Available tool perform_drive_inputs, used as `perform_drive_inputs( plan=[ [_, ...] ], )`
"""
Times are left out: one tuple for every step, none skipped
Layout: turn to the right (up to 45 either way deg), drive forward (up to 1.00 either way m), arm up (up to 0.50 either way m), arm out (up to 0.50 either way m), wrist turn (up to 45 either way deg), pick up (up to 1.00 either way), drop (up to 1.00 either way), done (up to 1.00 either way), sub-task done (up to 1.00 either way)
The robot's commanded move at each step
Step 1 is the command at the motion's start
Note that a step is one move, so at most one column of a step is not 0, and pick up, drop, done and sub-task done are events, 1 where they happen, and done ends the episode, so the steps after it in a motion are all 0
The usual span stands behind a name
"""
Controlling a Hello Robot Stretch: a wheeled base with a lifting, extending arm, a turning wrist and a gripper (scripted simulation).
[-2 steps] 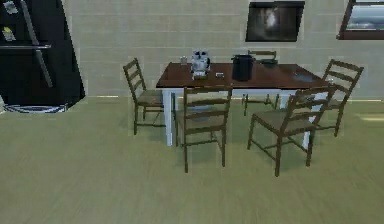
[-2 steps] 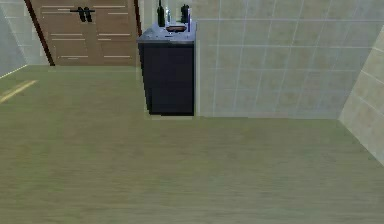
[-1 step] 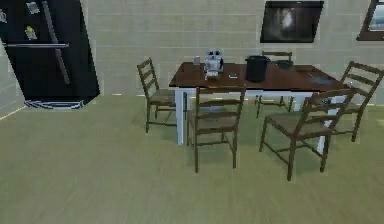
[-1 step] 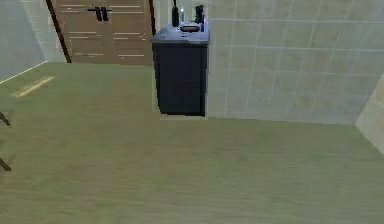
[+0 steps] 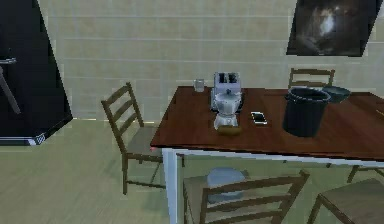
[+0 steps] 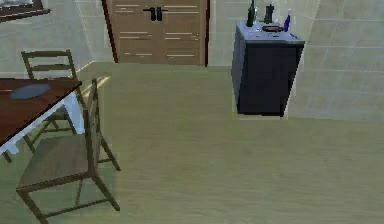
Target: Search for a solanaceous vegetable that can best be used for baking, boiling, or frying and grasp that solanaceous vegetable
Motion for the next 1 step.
perform_drive_inputs(
  plan=[
    [0.0, 0.25, 0.00, 0.00, 0.0, 0.00, 0.00, 0.00, 0.00]
  ],
)
